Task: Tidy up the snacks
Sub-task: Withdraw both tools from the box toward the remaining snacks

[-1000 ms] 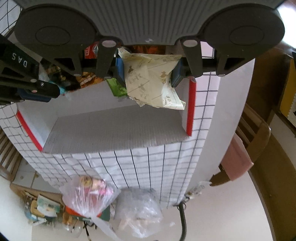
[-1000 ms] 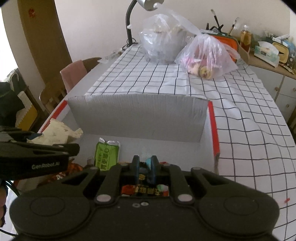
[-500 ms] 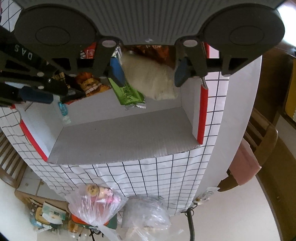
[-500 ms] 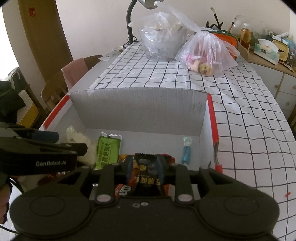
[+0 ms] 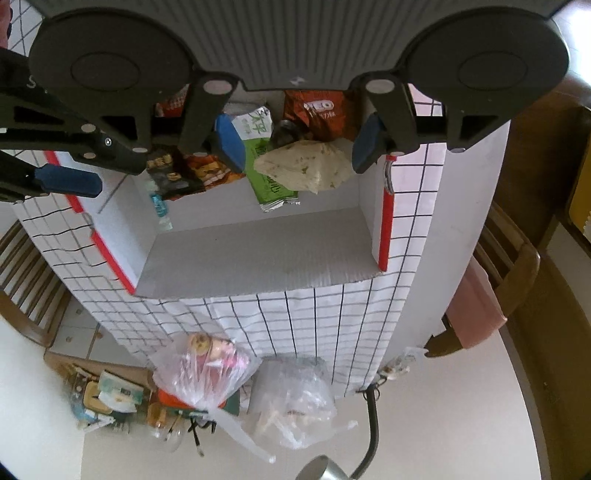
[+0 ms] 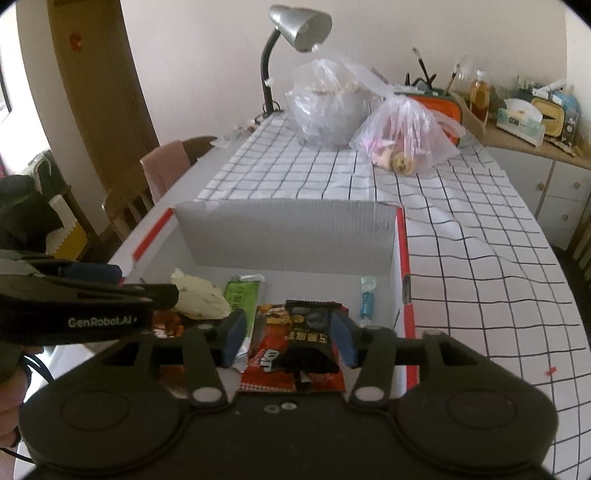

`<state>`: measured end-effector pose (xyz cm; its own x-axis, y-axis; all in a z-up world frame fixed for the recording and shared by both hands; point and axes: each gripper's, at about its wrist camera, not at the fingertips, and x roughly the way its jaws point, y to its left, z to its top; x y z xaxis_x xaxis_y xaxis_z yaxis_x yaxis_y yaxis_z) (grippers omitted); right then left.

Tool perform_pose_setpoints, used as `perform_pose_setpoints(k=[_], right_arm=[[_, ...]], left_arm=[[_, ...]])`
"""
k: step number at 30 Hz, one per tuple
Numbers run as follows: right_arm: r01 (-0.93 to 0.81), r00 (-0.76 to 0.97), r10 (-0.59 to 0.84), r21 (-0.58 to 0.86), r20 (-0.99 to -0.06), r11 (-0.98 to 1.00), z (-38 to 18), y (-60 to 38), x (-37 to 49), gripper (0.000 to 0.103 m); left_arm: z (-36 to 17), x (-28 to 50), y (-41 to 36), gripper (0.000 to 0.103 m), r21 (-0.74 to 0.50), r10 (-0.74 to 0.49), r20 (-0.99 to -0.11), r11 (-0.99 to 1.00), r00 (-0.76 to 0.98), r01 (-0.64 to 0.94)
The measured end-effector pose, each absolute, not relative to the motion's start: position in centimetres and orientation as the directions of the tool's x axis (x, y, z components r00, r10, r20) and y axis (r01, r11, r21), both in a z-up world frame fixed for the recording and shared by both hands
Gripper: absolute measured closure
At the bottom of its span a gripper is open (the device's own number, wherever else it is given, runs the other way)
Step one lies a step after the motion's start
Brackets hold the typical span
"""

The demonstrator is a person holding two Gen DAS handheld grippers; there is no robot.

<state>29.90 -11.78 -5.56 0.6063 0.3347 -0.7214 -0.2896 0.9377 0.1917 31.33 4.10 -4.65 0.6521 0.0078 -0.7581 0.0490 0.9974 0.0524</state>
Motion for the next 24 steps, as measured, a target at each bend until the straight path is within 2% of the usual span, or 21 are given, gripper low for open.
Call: perform_pose_setpoints(k=[2,4,8,12,14,16,24], right_arm=[[-0.294,0.618,0.335,0.186,-0.711,0.937,-4.9,-12.1,28.9,0.039],[-0.296,0.625,0.340,0.189,-0.703,0.936,-4.4,-12.4,27.9,0.037],[-0.307,0.640,0.353,0.195,-0.682,0.932,-3.4,-13.0,25.8,0.025],[-0.327,0.651,0.366,0.189,-0.665,0.926,-2.8,-13.4,23.6,0.019],[-0.337,0.656,0.369,0.182,-0.659,0.924,-2.8,-13.6,22.4,0.013],[-0.341,0.657,0.369,0.178,-0.657,0.923,-3.0,-13.8,21.3,0.011],[-0.344,0.639,0.399,0.219,-0.658,0.913,-3.8,-14.9,17.8,0.002]], left_arm=[[-4.1,30.4,4.0,0.040,0.050,0.000,-0.748,0.997,0.664,0.055],[-3.5,29.2,3.9,0.040,0.046,-0.005,-0.737,0.997,0.676,0.057],[-2.6,27.1,3.8,0.040,0.032,-0.018,-0.717,0.998,0.697,0.058],[-1.8,24.9,3.9,0.039,0.011,-0.033,-0.697,0.998,0.716,0.057],[-1.6,23.7,4.0,0.033,0.006,-0.038,-0.689,0.998,0.724,0.058],[-1.5,22.6,4.0,0.030,0.002,-0.042,-0.678,0.998,0.734,0.059],[-1.4,18.3,3.9,0.028,-0.014,-0.076,-0.659,0.996,0.748,0.089]])
